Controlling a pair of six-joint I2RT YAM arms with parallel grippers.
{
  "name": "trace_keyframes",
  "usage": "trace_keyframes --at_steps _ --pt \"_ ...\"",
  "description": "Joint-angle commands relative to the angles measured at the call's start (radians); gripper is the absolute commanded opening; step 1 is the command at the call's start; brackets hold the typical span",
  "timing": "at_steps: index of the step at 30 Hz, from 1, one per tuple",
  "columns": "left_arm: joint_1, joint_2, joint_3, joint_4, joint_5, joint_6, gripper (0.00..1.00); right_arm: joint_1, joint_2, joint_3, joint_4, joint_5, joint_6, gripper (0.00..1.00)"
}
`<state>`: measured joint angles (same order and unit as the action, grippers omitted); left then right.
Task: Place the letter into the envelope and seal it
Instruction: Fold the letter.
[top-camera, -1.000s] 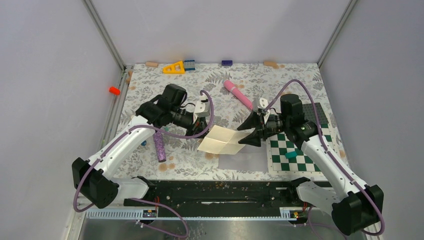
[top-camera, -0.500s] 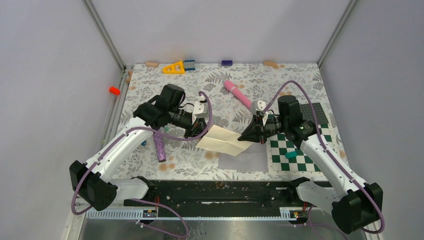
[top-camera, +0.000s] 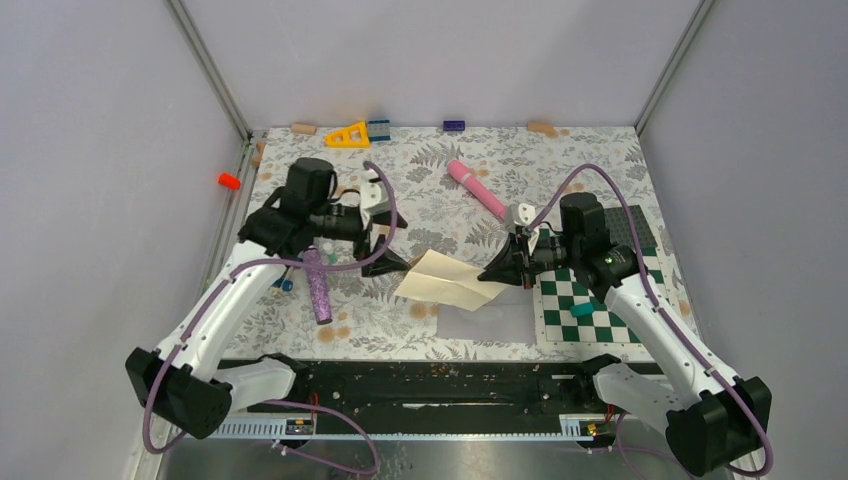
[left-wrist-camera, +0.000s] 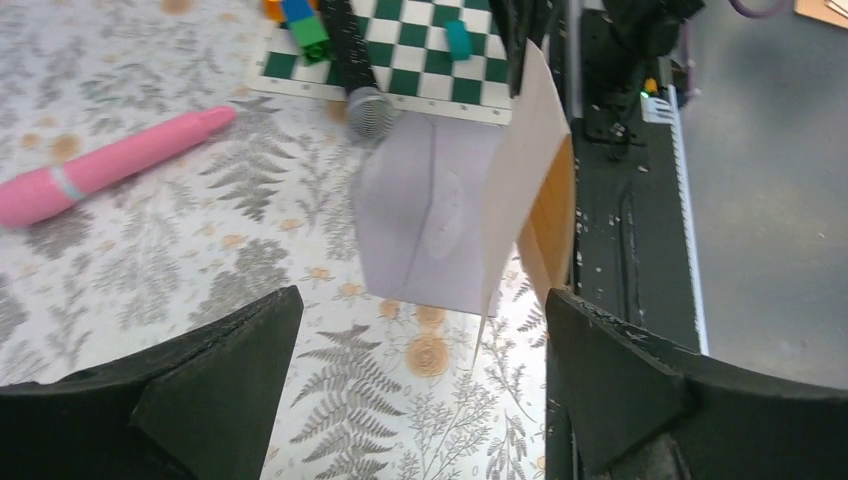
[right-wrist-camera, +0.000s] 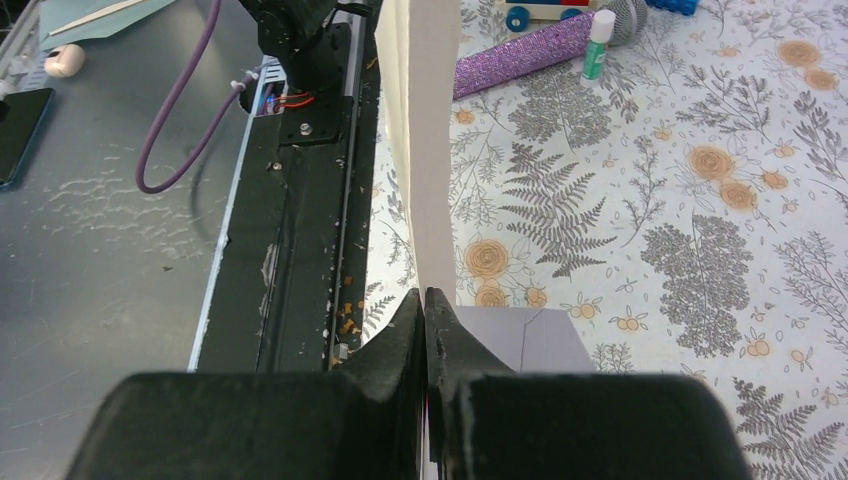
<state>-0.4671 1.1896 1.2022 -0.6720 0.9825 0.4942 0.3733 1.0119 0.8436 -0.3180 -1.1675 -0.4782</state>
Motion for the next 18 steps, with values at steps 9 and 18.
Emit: trace_keyframes --at_steps 9,18 --pt "0.055 -0.106 0.018 0.151 0.022 -0.102 0.99 0.014 0.026 0.052 -0.039 0.121 0.029 0.00" --pt "-0.123 -0.032 0.101 0.109 -0.177 -0.076 0.99 0.105 0.112 0.195 -0.308 0.287 -0.038 0.00"
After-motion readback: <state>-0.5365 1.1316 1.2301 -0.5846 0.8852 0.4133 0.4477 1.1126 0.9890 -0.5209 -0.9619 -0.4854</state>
